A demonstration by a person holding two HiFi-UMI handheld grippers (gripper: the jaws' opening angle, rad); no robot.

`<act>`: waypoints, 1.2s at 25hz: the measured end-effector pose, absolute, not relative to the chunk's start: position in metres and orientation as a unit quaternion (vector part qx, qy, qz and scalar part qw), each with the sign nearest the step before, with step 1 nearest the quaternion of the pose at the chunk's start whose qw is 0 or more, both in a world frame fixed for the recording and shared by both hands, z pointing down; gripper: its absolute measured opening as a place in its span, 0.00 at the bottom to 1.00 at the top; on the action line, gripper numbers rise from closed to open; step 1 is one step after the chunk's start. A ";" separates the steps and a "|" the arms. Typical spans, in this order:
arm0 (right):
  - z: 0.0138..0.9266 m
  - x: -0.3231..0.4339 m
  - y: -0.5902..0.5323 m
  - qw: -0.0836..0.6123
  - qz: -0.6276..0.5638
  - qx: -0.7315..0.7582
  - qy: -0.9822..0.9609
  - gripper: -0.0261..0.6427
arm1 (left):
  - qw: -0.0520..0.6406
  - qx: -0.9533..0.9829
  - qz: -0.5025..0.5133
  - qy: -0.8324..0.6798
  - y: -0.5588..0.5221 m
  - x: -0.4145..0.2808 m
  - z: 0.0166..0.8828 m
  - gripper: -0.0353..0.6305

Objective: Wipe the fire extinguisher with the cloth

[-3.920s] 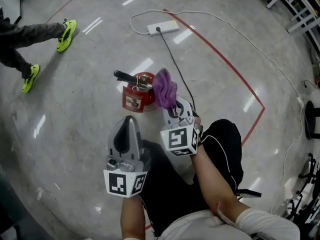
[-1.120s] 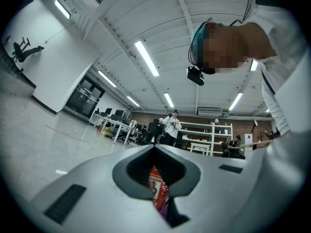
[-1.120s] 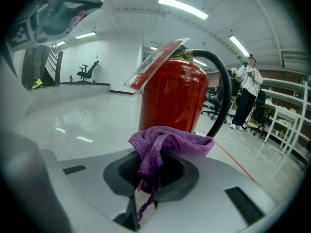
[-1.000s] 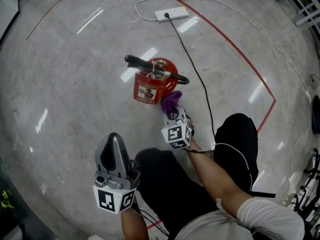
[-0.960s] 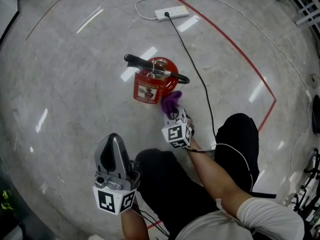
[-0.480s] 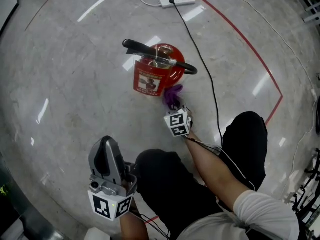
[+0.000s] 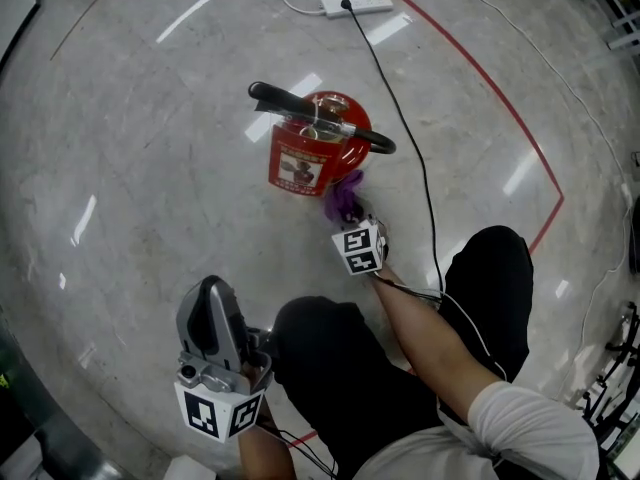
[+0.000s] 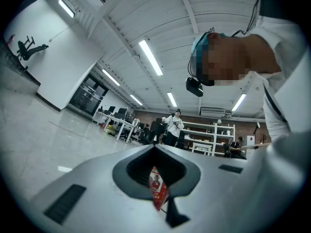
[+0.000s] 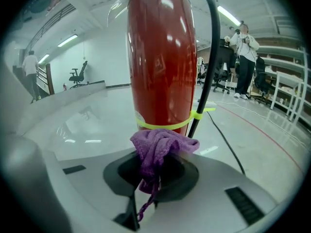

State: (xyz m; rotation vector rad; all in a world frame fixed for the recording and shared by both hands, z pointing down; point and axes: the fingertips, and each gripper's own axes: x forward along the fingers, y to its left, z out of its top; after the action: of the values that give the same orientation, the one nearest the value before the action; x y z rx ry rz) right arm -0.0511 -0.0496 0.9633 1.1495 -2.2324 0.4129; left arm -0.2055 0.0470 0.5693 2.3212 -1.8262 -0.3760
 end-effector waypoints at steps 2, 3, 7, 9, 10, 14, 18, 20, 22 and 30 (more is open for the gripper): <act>0.942 -0.046 -0.043 0.287 0.158 0.437 -0.838 0.11 | 0.084 0.775 -0.126 -0.613 0.047 -0.206 0.567 0.06; 0.927 -0.044 -0.040 0.281 0.161 0.440 -0.837 0.11 | 0.083 0.775 -0.125 -0.614 0.047 -0.206 0.565 0.06; 0.843 -0.043 -0.029 0.241 0.142 0.451 -0.848 0.11 | 0.072 0.769 -0.128 -0.622 0.048 -0.212 0.549 0.06; 0.795 -0.045 -0.025 0.215 0.119 0.450 -0.859 0.11 | 0.067 0.765 -0.134 -0.626 0.050 -0.216 0.540 0.06; 0.773 -0.045 -0.022 0.203 0.108 0.450 -0.863 0.11 | 0.066 0.764 -0.136 -0.627 0.051 -0.217 0.536 0.06; 0.723 -0.064 -0.011 0.173 0.085 0.437 -0.878 0.11 | 0.061 0.762 -0.143 -0.629 0.055 -0.222 0.521 0.06; 0.719 -0.094 -0.014 0.173 0.059 0.424 -0.887 0.11 | 0.052 0.762 -0.141 -0.629 0.060 -0.225 0.510 0.06; 0.728 -0.099 -0.024 0.177 0.054 0.433 -0.882 0.11 | 0.050 0.764 -0.140 -0.628 0.062 -0.226 0.509 0.06; 0.741 -0.101 -0.034 0.183 0.052 0.441 -0.877 0.11 | 0.051 0.764 -0.139 -0.628 0.065 -0.228 0.511 0.06; 0.807 -0.109 -0.041 0.209 0.083 0.446 -0.866 0.11 | 0.060 0.762 -0.137 -0.630 0.074 -0.238 0.518 0.06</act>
State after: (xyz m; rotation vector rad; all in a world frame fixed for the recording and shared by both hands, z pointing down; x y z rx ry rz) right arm -0.1089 -0.0411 0.8071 1.2398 -2.4103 0.2320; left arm -0.2383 0.0743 0.5175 2.3073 -1.9079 -0.4137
